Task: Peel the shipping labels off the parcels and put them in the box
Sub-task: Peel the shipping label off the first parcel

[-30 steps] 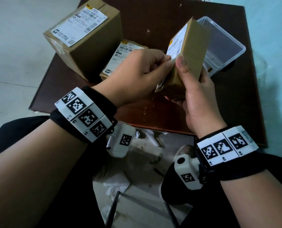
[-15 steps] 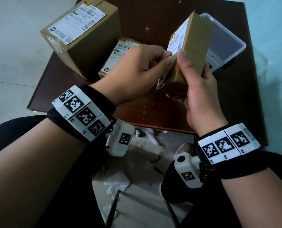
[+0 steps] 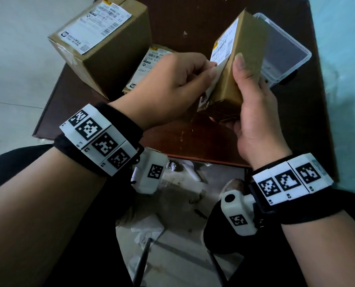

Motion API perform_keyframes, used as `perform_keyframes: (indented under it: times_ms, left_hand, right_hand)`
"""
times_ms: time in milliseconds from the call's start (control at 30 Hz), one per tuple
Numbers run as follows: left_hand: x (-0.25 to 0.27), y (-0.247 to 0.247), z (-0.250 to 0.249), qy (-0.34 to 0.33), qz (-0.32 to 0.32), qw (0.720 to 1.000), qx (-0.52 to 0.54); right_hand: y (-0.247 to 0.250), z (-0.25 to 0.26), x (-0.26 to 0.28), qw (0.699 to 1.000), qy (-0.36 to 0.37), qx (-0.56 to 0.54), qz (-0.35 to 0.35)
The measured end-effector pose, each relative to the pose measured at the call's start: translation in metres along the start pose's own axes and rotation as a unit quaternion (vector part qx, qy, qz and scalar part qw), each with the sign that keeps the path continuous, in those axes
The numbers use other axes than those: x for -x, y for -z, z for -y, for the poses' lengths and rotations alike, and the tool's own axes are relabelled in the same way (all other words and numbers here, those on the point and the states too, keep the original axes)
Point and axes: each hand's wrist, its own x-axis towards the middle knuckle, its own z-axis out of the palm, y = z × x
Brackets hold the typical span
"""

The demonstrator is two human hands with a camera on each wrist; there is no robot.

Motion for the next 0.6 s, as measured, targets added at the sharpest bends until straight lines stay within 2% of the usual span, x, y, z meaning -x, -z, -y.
perform_keyframes:
  times_ms: [400, 600]
  left_hand:
    - [0.0003, 0.0068, -0.002, 0.002, 0.03, 0.998, -0.053]
    - [0.0009, -0.0001, -0.0035, 0.013, -0.043, 0.999, -0.009]
  right_hand:
    - [0.0042, 0.0014, -0.0029, 0.999, -0.033, 0.003, 0.006]
    - [-0.0001, 0.0025, -0.0012, 0.998, -0.033, -0.035, 0.048]
